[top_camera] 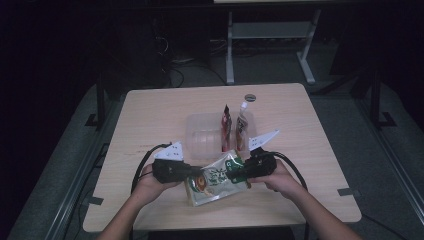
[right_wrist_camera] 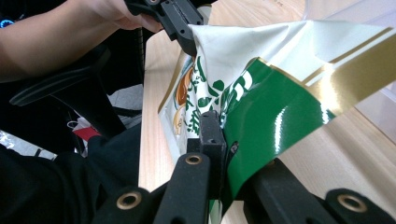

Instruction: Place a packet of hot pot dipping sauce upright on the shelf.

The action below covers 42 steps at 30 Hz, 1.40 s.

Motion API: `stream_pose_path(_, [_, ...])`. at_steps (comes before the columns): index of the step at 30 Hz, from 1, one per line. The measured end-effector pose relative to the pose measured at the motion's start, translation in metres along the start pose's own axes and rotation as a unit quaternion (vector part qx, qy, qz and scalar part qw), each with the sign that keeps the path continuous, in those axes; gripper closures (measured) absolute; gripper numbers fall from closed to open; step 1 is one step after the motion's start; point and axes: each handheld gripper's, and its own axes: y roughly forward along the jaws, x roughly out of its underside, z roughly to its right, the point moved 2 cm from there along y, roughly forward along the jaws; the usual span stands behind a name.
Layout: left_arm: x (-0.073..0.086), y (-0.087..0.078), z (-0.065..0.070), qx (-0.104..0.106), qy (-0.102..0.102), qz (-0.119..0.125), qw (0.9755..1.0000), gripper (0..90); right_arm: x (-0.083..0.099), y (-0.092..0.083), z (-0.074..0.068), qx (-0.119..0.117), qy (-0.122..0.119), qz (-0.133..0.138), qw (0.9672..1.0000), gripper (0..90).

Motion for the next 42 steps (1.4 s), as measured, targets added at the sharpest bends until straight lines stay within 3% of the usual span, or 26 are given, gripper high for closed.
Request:
stream_pose_path(4, [0.003, 0.001, -0.001, -0.009, -0.001, -0.002, 1.0000, 87.7, 0.000, 0.000, 0.000, -0.007, 0.007, 0.002, 1.0000, 89.7])
stream_pose_path(8, [0.004, 0.001, -0.004, -0.020, -0.005, -0.004, 0.9998, 76.9, 0.000, 0.000, -0.001, -0.008, -0.001, 0.003, 1.0000, 89.9])
stream_pose_path(12, [0.003, -0.005, -0.009, -0.039, -0.025, 0.014, 0.9988, 65.8, 0.000, -0.001, -0.003, -0.008, -0.009, 0.003, 0.9999, 89.9])
stream_pose_path(14, [0.003, -0.009, -0.009, -0.041, -0.022, 0.019, 0.9987, 70.1, -0.001, -0.002, -0.003, -0.010, -0.009, 0.006, 0.9999, 90.0])
stream_pose_path(17, [0.001, -0.012, -0.005, -0.035, -0.015, 0.022, 0.9990, 88.8, -0.002, -0.005, -0.005, -0.011, -0.008, 0.009, 0.9999, 90.0])
stream_pose_path(18, [0.000, -0.012, -0.004, -0.034, -0.012, 0.024, 0.9991, 89.7, -0.003, -0.006, -0.006, -0.014, -0.007, 0.014, 0.9998, 90.0])
stream_pose_path(21, [-0.003, -0.012, -0.001, -0.041, -0.006, 0.028, 0.9987, 89.7, -0.006, -0.007, -0.009, -0.024, -0.009, 0.028, 0.9993, 90.0])
stream_pose_path(27, [-0.008, -0.004, 0.002, -0.037, -0.005, 0.031, 0.9988, 89.8, -0.013, -0.013, -0.017, -0.036, -0.024, 0.046, 0.9980, 90.0])
stream_pose_path(35, [-0.011, 0.022, 0.009, -0.009, 0.005, 0.006, 0.9999, 89.8, -0.019, -0.012, -0.025, -0.043, -0.038, 0.049, 0.9972, 90.0])
stream_pose_path(42, [-0.011, 0.040, 0.016, 0.021, -0.002, -0.007, 0.9997, 89.8, -0.023, -0.010, -0.033, -0.056, -0.050, 0.048, 0.9961, 89.9])
